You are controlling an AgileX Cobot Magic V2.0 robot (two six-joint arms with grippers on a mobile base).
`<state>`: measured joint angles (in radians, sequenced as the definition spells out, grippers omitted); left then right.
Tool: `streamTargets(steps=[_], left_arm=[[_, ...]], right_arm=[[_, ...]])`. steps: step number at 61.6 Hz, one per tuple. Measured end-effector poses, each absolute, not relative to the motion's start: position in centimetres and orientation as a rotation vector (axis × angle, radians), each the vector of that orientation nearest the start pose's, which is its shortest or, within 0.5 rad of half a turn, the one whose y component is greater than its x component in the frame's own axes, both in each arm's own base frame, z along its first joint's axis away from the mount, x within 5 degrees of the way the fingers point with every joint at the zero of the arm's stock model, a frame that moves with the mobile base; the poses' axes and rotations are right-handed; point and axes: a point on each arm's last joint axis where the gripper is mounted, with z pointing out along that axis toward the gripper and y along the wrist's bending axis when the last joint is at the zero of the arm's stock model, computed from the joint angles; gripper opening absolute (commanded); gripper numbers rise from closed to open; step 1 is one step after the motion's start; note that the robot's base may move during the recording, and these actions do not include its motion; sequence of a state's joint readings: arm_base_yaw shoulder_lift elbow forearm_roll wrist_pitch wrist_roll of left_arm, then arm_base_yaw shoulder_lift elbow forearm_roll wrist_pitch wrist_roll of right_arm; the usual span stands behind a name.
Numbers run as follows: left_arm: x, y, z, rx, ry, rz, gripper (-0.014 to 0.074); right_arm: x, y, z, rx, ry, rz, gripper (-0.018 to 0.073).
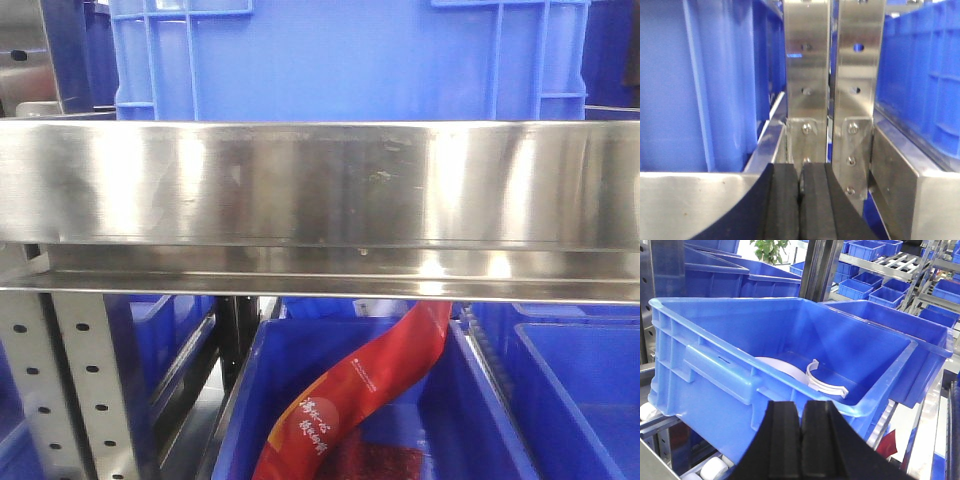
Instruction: Grab PVC pipe and place in blue bin
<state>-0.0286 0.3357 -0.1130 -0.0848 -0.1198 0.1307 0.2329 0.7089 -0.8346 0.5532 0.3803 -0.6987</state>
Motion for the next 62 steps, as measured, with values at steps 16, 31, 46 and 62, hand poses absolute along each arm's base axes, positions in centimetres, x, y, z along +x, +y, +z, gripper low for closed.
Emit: streamTargets(steps=[16, 31, 46, 62], left_arm=[[8.8, -0.1, 24.1, 0.046, 1.559, 0.022, -0.0111], [8.7, -0.1, 24.2, 0.043, 1.541, 0.023, -0.0111], [7.7, -0.1, 24.4, 0.041, 1.471, 0.023, -0.0111], [7.7, -0.1, 23.2, 0.045, 1.5, 0.026, -0.0111]], right_arm=[[13.2, 5.0, 40.0, -0.487, 1.616, 0.207, -0.0163], [13.2, 5.0, 40.0, -0.487, 1.616, 0.207, -0.0163], [13.2, 5.0, 40.0, -0.487, 1.616, 0.207, -0.0163], [13.2, 5.0, 40.0, -0.487, 1.616, 0.207, -0.0163]])
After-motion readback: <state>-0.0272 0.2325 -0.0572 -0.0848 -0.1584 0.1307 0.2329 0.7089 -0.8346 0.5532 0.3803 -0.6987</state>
